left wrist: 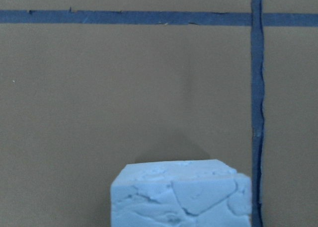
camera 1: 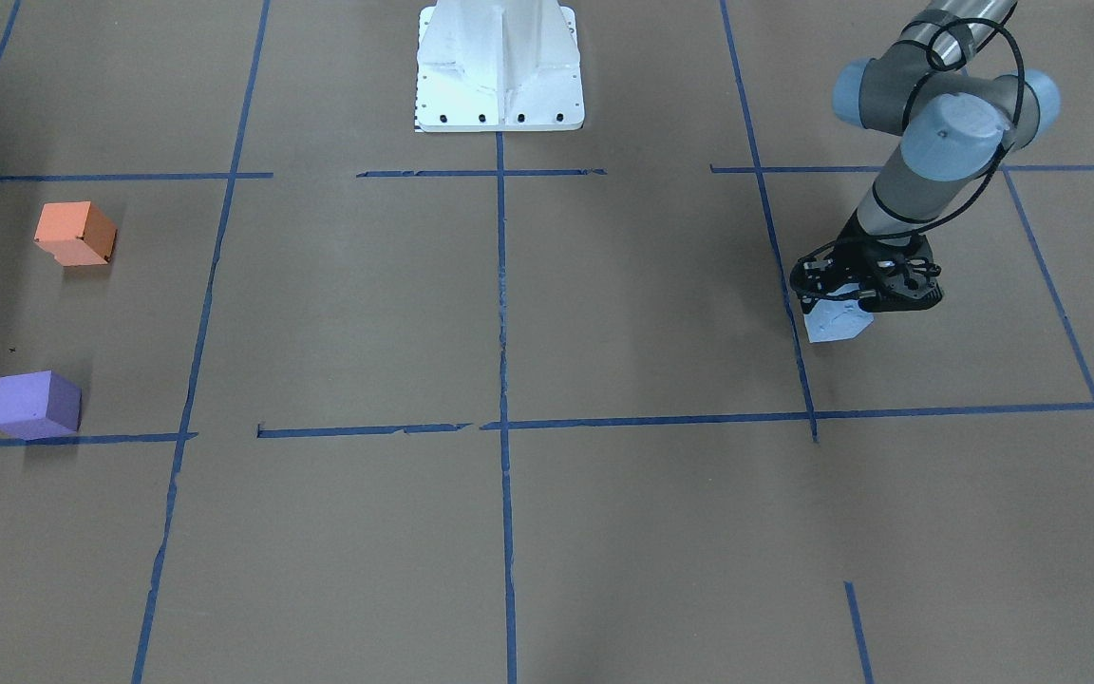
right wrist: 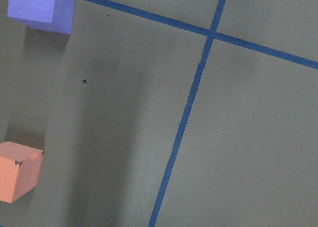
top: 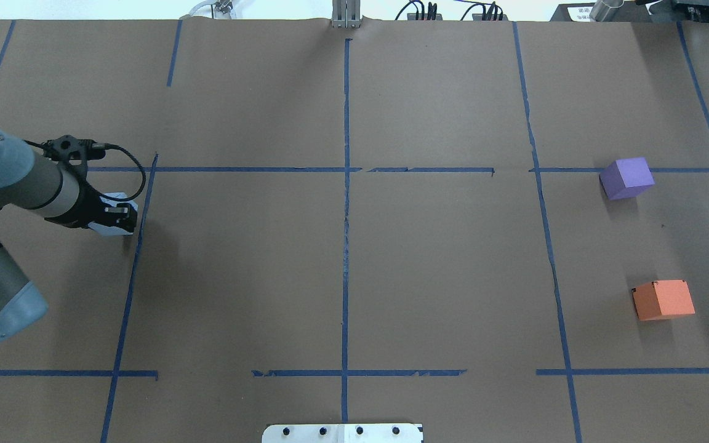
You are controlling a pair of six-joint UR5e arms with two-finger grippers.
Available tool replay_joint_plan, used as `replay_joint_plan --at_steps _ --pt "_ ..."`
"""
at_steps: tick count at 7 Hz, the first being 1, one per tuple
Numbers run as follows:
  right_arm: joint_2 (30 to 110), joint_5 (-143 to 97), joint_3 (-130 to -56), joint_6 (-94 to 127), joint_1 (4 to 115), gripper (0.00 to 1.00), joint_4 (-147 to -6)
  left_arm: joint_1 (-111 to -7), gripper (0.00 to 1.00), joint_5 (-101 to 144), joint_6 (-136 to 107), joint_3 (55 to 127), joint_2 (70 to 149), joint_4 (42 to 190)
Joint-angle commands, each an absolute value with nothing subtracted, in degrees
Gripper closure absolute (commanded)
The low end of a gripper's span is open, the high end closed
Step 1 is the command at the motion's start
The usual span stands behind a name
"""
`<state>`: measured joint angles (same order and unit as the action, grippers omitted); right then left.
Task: Place blue block between orange and purple blocks
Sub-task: 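Carry the light blue cube with the left gripper to the table center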
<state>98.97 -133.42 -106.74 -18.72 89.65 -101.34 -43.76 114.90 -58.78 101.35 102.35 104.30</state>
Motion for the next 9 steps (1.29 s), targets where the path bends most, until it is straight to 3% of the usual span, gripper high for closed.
replay_joint_plan --at_steps 1,4,6,7,8,9 --pt "99.0 -133.4 -106.7 -18.7 89.6 0.00 -101.3 -40.6 0.90 114.5 -59.3 100.4 121.5 85.8" --pt "99.0 -133.4 -106.6 -18.7 89.6 0.00 -101.3 -32.0 0.90 108.8 -66.3 85.4 138.5 86.9" --pt "99.0 -133.4 -106.5 -18.7 89.6 0.00 -101.3 -28.9 0.88 107.0 -70.1 73.7 143.8 96.2" --pt "99.0 -133.4 -106.5 -18.7 89.6 0.00 -101.3 -28.0 0.71 107.0 -70.0 72.4 143.9 97.0" --pt "99.0 -133.3 -106.5 -18.7 89.6 0.00 -101.3 -28.0 0.43 107.0 -69.6 72.4 143.9 97.1" --pt "99.0 -133.4 -106.5 -18.7 89.6 0.00 -101.3 -27.9 0.04 107.1 -69.7 72.6 143.9 97.0"
